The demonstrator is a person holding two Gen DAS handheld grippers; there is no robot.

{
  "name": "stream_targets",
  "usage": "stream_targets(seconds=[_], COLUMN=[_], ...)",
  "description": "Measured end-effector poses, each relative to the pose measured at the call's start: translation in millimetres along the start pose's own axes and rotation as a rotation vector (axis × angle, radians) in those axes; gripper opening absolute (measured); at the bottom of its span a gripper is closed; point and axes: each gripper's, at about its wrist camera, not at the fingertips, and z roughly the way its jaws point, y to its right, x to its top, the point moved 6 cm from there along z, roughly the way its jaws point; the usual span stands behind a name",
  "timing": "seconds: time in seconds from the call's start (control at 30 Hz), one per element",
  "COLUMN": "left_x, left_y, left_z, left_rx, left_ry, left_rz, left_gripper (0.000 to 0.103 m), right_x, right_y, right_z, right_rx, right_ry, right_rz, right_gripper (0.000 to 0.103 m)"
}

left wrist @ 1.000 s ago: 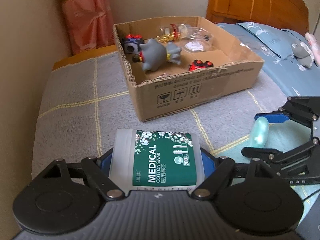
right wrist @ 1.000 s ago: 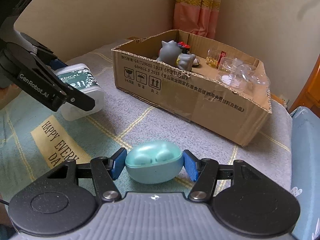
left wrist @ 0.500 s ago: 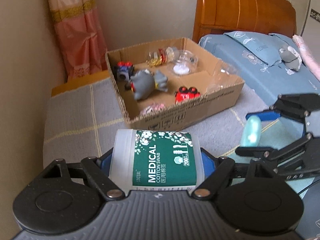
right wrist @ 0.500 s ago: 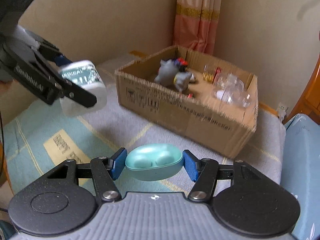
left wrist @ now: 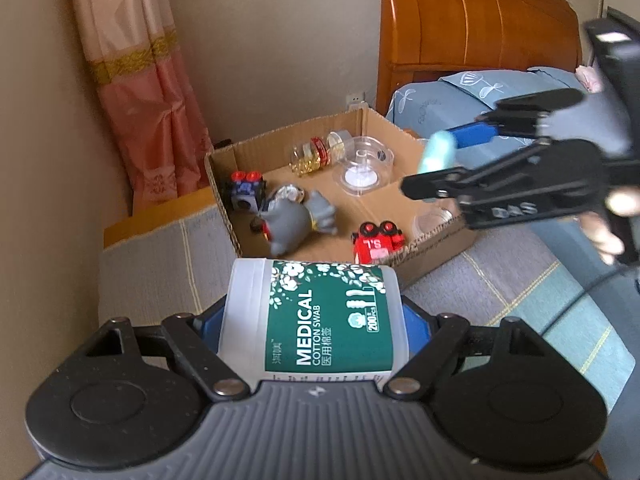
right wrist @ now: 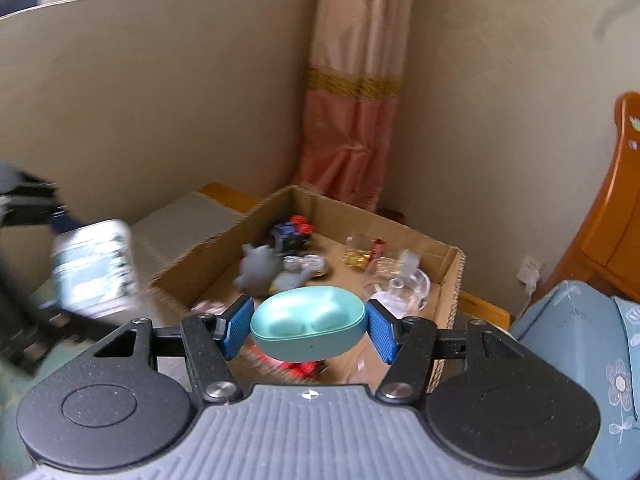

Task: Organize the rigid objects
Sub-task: 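Carry both items over the box and open both tools to drop them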

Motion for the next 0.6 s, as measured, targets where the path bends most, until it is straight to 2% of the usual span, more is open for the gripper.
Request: stream_targets(seconds=[0.17, 0.4, 0.47, 0.53, 0.6], left_x=[12, 31, 38, 45, 52], left_y=[-4, -7, -6, -7, -7], left_z=[10, 32, 35, 37, 40], left_rx=[-0.002, -0.008, -0.008, -0.008, -0.005], left_ry=[0.002, -0.008, -0.004, 0.003, 0.011], left_rz=[-0.005, -0.013, -0.010, -0.011, -0.012], left_gripper=[0.082, 0.082, 0.082, 0.082, 0.082], right_x=[3, -8, -8, -9, -8], right_y=[22, 39, 41, 44, 47], right_z=[38, 67, 69, 67, 62], right_rx=[-0.049, -0.072, -0.078, -0.084, -0.085], right_ry=[-0.053, -0.107, -0.102, -0.093, -0.069], right_rz=[0.029, 0.073, 0.083, 0.096, 0.107], right_gripper=[0.066, 0.066, 0.071, 0.087, 0.092])
